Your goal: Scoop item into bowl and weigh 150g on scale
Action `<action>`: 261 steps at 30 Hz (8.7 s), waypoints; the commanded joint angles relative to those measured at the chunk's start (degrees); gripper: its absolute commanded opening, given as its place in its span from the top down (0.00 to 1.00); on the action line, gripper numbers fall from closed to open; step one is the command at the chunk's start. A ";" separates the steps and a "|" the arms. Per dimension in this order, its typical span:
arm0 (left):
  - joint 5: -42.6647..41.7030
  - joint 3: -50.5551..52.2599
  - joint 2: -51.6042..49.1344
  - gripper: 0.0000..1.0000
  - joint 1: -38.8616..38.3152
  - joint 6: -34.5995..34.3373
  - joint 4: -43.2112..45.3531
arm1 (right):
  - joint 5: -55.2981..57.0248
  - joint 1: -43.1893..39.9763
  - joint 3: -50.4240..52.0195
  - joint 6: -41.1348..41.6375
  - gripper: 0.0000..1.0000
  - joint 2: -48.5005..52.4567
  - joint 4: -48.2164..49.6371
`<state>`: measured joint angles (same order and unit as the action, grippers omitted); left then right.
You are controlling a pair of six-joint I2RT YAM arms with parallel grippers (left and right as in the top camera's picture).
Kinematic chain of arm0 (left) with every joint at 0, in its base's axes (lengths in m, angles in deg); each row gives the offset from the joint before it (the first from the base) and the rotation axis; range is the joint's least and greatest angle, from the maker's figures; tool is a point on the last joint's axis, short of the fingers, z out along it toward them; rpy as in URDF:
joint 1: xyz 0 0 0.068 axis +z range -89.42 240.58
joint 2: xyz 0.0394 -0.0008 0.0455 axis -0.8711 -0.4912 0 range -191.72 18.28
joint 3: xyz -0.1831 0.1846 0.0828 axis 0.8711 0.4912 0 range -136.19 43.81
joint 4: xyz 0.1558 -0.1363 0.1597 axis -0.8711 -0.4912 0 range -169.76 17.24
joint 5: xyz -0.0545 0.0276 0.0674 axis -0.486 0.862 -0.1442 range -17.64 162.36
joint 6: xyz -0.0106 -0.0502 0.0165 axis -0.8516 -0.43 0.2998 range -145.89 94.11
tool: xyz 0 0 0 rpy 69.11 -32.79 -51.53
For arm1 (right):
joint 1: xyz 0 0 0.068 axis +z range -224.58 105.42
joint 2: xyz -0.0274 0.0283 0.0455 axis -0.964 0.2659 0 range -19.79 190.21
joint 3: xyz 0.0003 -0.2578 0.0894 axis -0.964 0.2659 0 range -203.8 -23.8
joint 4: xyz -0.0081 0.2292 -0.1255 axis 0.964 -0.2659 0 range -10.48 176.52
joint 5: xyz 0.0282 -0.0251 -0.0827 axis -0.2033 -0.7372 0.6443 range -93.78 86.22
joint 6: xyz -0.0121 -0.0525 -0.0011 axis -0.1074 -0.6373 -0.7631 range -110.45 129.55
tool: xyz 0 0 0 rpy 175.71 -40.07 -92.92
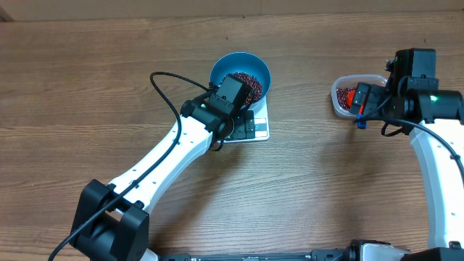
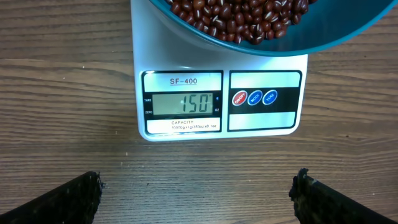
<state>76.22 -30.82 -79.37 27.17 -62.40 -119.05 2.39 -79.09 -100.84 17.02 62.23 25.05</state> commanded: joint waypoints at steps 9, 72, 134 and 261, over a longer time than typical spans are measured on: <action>-0.68 -0.35 0.94 0.01 -0.26 -0.74 2.14 | -0.24 -0.39 -0.98 -0.07 0.00 -0.52 0.31; 5.68 32.94 84.50 0.01 6.47 9.51 -6.84 | -0.24 -0.39 -0.98 -0.07 0.00 -0.52 0.31; 0.26 41.68 97.42 0.01 18.67 18.29 2.23 | -0.24 -0.39 -0.98 -0.07 0.00 -0.52 0.31; -10.95 74.36 97.44 0.00 36.02 36.52 42.42 | -5.03 -0.39 12.83 -0.07 0.00 -6.67 18.27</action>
<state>64.51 43.34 17.52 62.63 -26.95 -76.42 -1.85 -79.09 -93.25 16.99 60.17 40.11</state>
